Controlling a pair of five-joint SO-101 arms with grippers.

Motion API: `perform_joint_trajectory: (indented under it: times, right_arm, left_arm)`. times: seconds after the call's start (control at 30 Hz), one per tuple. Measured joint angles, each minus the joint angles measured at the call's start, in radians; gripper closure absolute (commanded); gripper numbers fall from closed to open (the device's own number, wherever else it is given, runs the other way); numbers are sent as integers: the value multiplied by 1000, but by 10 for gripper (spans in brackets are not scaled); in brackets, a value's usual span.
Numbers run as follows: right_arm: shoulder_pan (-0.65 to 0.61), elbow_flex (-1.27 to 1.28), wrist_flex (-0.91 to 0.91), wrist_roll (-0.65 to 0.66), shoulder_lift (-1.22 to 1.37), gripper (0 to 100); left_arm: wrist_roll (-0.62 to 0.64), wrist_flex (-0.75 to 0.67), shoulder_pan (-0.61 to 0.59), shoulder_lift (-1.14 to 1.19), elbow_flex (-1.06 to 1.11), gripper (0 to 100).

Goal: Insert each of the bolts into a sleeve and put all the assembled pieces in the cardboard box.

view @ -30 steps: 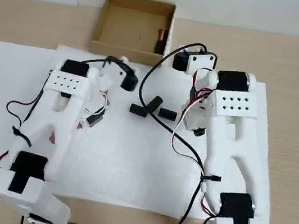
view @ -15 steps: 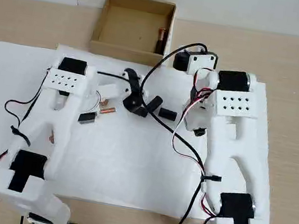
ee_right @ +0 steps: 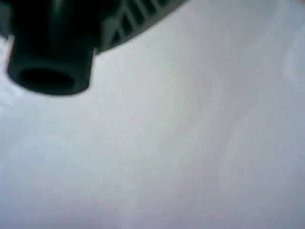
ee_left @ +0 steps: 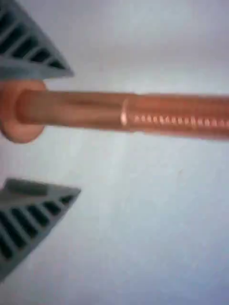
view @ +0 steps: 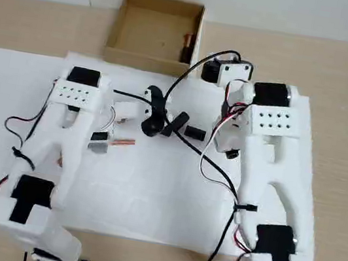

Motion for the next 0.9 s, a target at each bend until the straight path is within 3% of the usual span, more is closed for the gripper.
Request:
perform_joint_trajectory:
  times: [0.17,0.23,0.5,0.73,0.9]
  right_arm:
    - [0,0,0,0,0,995]
    - [0,0,0,0,0,995]
    - [6,0,0,0,0,995]
    - [35,0,0,0,0,995]
    - [112,0,25,0,0,995]
  left_arm:
    - [8,0,0,0,-5,837]
    - [64,0,-9,0,-38,837]
    - [419,176,-89,0,-285,837]
    - [859,198,-92,-80,-354,837]
    - [1063,201,-92,-269,-354,837]
